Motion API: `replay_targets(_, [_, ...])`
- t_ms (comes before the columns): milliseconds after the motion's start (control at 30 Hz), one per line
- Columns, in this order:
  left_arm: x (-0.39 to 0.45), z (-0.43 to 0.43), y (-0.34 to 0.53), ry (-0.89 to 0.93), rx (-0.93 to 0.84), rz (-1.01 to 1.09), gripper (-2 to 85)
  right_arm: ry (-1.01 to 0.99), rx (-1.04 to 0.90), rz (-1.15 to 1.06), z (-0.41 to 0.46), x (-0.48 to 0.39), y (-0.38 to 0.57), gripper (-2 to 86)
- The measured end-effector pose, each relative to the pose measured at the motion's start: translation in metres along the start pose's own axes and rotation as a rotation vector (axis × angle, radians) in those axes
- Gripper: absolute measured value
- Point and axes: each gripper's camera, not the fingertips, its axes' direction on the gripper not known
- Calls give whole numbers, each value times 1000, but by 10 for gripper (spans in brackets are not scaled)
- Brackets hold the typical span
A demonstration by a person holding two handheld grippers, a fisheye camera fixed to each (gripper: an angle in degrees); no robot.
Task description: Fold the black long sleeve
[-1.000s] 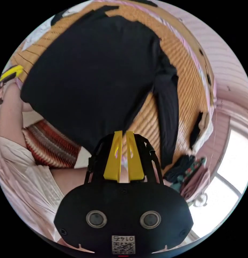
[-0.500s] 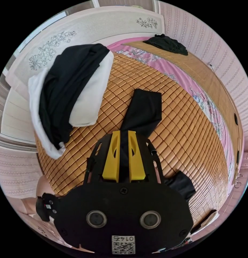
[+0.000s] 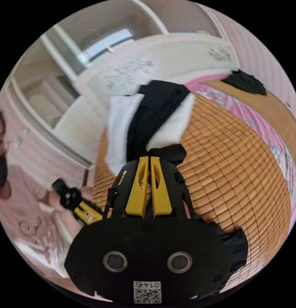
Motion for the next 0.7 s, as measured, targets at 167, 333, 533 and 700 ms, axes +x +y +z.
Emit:
replay_targets(167, [7, -69, 63, 43, 64, -108, 52, -379, -149, -380, -2, -129, 29, 18])
replay_targets(333, [-9, -128, 132, -45, 79, -343, 59, -290, -353, -427, 48, -176, 67, 84])
replay_targets(533, [-19, -161, 156, -223, -15, -357, 67, -17, -394, -236, 47, -143, 75, 87])
replay_targets(700, [-25, -150, 148, -153, -45, -343, 79, 297, -528, -198, 75, -132, 75, 87])
